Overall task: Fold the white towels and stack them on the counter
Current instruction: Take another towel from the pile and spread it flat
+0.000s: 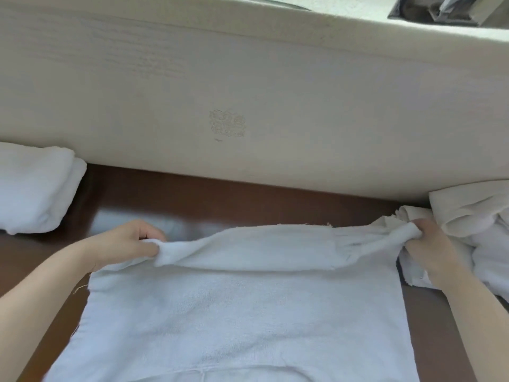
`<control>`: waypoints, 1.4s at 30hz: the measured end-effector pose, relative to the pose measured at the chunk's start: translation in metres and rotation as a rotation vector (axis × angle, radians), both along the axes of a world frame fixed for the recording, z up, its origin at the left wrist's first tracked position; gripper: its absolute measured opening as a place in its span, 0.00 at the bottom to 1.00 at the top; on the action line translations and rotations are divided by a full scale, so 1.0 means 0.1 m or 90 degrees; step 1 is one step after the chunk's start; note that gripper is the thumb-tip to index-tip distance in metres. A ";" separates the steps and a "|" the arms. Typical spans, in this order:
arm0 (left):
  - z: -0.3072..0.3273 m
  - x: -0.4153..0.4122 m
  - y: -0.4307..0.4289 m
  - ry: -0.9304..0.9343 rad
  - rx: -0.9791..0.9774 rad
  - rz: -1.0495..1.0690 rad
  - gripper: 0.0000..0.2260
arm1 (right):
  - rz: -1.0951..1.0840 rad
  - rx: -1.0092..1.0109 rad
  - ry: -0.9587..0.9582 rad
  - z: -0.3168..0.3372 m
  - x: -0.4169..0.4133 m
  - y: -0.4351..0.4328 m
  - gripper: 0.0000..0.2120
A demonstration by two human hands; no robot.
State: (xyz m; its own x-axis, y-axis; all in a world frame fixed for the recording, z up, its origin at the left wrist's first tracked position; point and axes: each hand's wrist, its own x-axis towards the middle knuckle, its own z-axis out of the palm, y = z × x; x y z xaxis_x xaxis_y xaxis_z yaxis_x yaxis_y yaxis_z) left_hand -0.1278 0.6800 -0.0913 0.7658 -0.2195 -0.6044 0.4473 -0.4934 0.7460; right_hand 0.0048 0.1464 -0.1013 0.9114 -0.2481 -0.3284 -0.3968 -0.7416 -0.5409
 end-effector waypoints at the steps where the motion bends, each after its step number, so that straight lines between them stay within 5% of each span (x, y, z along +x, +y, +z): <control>1: 0.01 -0.02 -0.01 -0.003 -0.001 -0.006 0.12 | 0.016 -0.032 0.004 0.02 -0.02 0.00 0.14; 6: 0.15 -0.09 0.00 0.016 -0.017 -0.024 0.13 | 0.197 -0.193 -0.085 0.18 -0.10 0.28 0.22; 11: 0.18 -0.26 -0.05 -0.030 0.094 -0.127 0.18 | 0.508 -0.022 -0.127 0.26 -0.43 1.29 0.19; 14: 0.22 -0.38 -0.07 -0.055 0.035 -0.034 0.16 | 0.706 0.030 -0.032 0.22 -0.73 1.87 0.34; 16: 0.23 -0.43 -0.04 -0.057 -0.033 0.076 0.10 | 0.791 -0.017 -0.039 0.10 -0.87 2.09 0.34; 22: 0.13 -0.47 0.05 -0.068 -0.098 0.169 0.08 | 0.713 -0.030 -0.104 -0.03 -0.82 2.20 0.07; 26: 0.12 -0.49 0.05 -0.075 -0.143 0.205 0.11 | 0.647 0.048 -0.006 -0.06 -0.72 2.07 0.05; 29: 0.16 -0.51 0.01 -0.080 -0.180 0.199 0.09 | 0.667 0.009 0.032 -0.09 -0.76 2.09 0.20; 32: 0.23 -0.55 0.05 -0.071 -0.167 0.130 0.16 | 0.657 0.027 -0.059 -0.10 -0.81 2.15 0.03; 36: 0.35 -0.61 0.18 0.031 -0.130 -0.011 0.12 | 0.601 0.109 0.037 0.05 -0.88 2.00 0.05; 40: 0.25 -0.53 0.19 0.019 -0.048 0.048 0.11 | 0.612 0.134 0.100 0.20 -0.93 1.82 0.06; 42: 0.07 -0.36 0.14 -0.067 0.095 0.083 0.13 | 0.610 0.121 0.096 0.26 -0.94 1.78 0.06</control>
